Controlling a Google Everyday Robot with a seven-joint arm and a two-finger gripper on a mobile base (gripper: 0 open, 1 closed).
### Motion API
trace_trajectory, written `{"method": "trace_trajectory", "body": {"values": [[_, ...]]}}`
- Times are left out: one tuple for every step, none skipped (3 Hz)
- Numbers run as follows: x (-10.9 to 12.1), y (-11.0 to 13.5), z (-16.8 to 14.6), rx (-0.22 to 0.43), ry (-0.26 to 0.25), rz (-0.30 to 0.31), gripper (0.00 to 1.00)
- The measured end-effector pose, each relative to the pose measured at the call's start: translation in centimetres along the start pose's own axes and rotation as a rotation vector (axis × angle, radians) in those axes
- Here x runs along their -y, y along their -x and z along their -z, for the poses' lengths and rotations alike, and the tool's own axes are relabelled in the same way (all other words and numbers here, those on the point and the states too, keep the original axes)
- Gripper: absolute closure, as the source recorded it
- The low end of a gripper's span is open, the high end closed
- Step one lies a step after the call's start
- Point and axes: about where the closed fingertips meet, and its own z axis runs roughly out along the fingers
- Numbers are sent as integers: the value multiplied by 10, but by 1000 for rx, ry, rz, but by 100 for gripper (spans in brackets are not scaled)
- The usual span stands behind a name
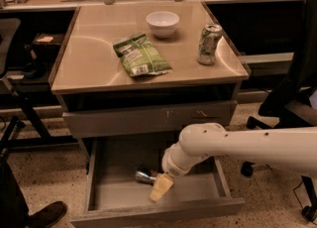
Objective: Pick redbull can from middle drawer and place on counter
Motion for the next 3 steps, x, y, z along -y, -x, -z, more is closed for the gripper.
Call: {"method": "trace_trajectory", "body": {"values": [[7,0,-14,20,-3,-16,0],[5,-1,-29,37,0,-4,0],[20,6,-53,78,-19,21,0]]}}
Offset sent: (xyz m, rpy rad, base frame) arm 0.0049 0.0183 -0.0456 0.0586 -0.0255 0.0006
